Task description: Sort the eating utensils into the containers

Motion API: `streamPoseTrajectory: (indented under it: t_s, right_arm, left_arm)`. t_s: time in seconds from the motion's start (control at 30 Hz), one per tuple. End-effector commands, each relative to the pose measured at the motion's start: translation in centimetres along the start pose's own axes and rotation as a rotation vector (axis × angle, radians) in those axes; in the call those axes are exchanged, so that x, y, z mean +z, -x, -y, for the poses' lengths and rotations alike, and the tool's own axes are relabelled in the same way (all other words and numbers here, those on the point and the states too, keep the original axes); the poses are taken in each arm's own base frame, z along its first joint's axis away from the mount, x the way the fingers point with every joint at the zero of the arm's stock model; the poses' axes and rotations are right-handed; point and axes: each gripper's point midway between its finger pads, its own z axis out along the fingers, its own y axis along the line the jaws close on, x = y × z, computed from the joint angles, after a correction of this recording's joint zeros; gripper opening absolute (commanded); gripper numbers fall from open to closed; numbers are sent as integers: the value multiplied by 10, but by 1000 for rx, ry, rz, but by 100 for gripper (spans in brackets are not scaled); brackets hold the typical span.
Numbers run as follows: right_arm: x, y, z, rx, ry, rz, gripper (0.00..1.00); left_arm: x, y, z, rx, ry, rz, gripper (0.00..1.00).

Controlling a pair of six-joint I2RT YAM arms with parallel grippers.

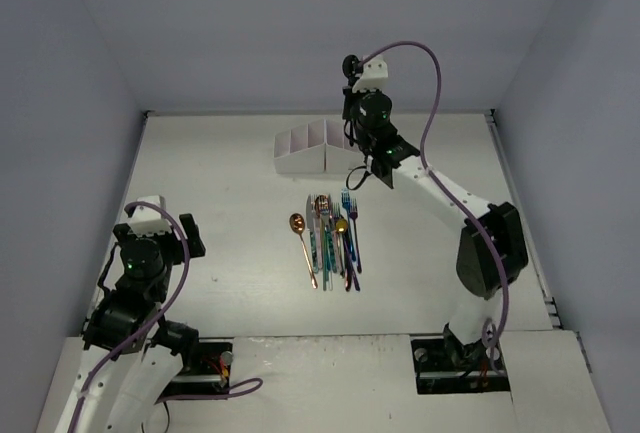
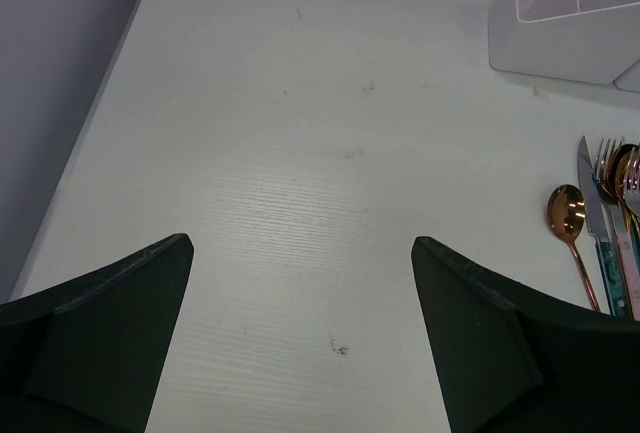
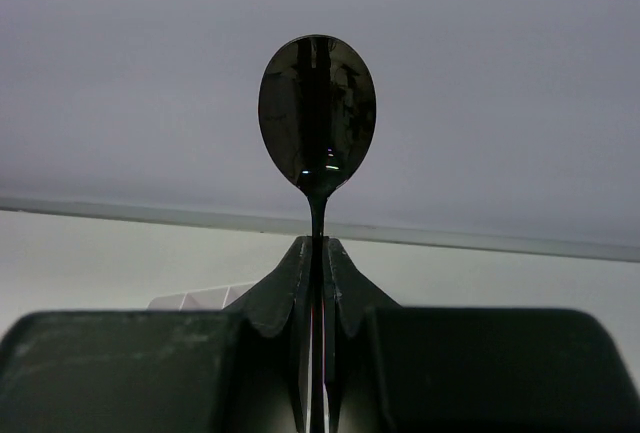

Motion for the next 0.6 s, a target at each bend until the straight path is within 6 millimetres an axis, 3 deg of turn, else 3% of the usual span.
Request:
streamPoseTrajectory:
  t_s: [0.0,0.07,0.1,0.2,0.33,0.57]
  right_arm:
    - [32,67,-9,41,39,246,0]
    - [45,67,-14,39,44,266,0]
    - [54,52,-15,31,42,250,0]
    - [68,42,-18,46,49,259,0]
    - [85,9,-21,46,42,237,0]
    - [88,-33,-21,88,37,179,0]
  left_arm:
    - [5,18,7,-25,-15,56,90]
    - [5,18,6,-24,-14,58,90]
    - [4,19,7,-23,-15,60,90]
    - [4,19,6,-24,-15,65,90]
    - [4,19,8,-24,-24,67,90]
    - [5,19,9,-21,-30,65,90]
